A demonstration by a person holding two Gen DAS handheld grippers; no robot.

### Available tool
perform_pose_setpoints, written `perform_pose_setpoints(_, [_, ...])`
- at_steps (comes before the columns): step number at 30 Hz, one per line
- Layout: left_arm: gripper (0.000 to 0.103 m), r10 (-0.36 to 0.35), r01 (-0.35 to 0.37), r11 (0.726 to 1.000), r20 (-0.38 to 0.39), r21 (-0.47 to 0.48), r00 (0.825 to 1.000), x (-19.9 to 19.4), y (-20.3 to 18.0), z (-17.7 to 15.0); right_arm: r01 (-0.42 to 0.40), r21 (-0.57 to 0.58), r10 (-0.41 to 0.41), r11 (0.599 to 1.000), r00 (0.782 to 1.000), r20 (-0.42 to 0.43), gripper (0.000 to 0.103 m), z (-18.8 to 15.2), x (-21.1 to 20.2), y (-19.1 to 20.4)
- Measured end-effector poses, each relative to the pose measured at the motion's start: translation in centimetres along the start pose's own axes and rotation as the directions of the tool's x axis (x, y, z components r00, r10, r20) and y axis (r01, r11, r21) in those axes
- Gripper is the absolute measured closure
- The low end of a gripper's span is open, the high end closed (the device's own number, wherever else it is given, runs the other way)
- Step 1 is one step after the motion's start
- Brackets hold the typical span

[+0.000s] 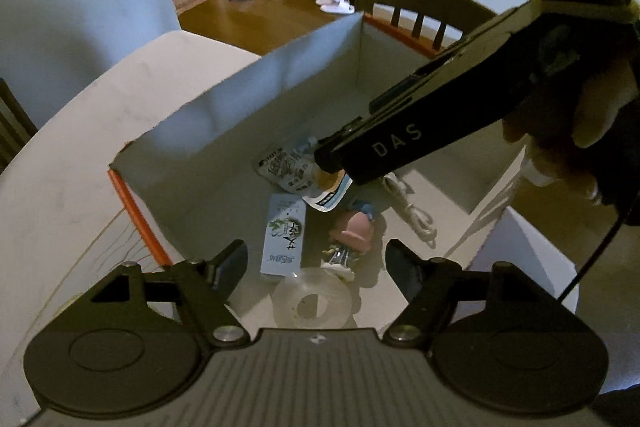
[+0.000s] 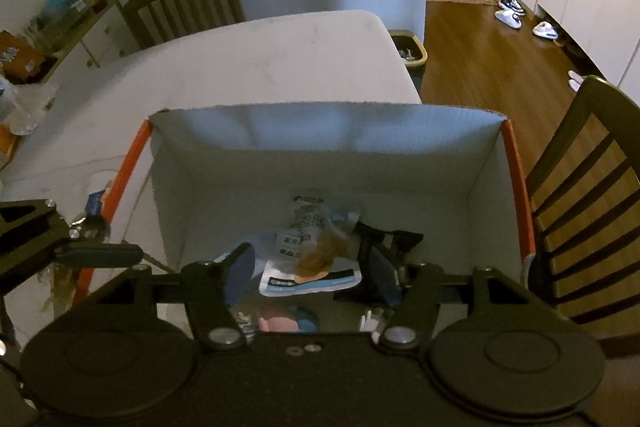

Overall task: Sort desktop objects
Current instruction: 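Open the right gripper to drop the pouch while the left gripper releases the tape roll, then move both grippers back to the pile toward the cotton swab bag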

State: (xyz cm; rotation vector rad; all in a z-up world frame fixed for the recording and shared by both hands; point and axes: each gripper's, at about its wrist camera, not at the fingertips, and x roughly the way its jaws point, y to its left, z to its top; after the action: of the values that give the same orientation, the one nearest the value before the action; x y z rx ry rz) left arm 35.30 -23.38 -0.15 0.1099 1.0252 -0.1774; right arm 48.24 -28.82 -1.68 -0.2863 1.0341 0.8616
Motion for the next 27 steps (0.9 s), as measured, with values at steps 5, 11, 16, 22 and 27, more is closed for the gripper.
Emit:
perform_pose_setpoints(5, [0.028, -0.011, 0.013, 0.999, 0.034, -0.043, 0.999, -1.9, 0.5, -1.2, -0.004, -0.016, 0.005, 1.000, 0.999, 0.037, 0.039, -0.4, -1.3, 0.6])
perform_pose_setpoints(11, [0.028, -0.017, 0.025, 0.994, 0.073, -0.103, 0.997, -4.2, 1.4, -2.9, -0.036, -0.026, 0.038, 0.999, 0.998, 0.058, 0.039, -1.1, -2.9, 1.7])
perform_pose_setpoints(16, [0.028, -0.020, 0.034, 0.989, 0.101, -0.143, 0.995, -6.1, 2.3, -5.0, -0.028, -0.038, 0.032, 0.999, 0.994, 0.108, 0.038, -1.8, -4.2, 3.3])
perform_pose_setpoints(22, [0.028, 0.001, 0.021, 0.982, 0.120, -0.187, 0.993, -8.3, 4.3, -7.3, -0.033, -0.039, 0.038, 0.999, 0.992, 0.122, 0.034, -2.6, -5.3, 4.9])
perform_pose_setpoints(27, [0.028, 0.014, 0.012, 0.979, 0.127, -0.206, 0.992, -9.5, 6.0, -8.8, -0.040, -0.054, 0.048, 0.998, 0.989, 0.140, 0.034, -3.1, -5.9, 7.3])
